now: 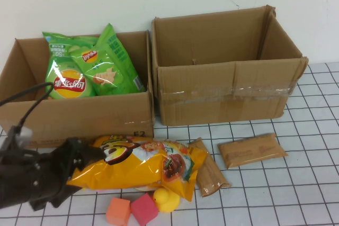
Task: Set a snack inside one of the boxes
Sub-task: Pick up the potato chip, then place the potato chip in the potato chip box
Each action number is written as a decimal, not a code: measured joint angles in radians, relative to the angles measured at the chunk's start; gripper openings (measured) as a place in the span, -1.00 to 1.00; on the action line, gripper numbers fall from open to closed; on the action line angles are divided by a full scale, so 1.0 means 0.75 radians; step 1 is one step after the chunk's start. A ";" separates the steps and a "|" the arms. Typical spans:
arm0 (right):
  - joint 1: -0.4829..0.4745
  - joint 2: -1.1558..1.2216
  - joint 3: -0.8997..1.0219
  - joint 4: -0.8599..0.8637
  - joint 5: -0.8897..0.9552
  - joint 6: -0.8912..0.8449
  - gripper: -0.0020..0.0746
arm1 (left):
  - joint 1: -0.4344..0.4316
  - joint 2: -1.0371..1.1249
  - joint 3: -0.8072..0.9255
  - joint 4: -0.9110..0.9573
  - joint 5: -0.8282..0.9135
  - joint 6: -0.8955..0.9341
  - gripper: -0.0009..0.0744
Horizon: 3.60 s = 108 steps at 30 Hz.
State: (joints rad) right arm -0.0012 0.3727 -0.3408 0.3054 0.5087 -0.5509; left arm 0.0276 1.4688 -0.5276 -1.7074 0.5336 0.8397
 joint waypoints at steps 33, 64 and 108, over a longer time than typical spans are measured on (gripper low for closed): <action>0.000 0.000 0.000 0.000 -0.002 -0.003 -0.95 | 0.000 0.198 -0.058 0.008 0.620 0.174 -0.73; 0.000 0.000 0.000 0.000 -0.010 -0.003 -0.95 | 0.000 0.011 -0.823 0.047 0.727 -0.024 -0.73; 0.000 0.000 0.022 0.000 -0.033 -0.003 -0.95 | 0.465 0.293 -0.961 0.383 0.372 -0.074 -0.29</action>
State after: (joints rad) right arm -0.0012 0.3727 -0.3244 0.3054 0.4841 -0.5532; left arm 0.3761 1.6885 -1.2485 -1.4199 0.8128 0.7845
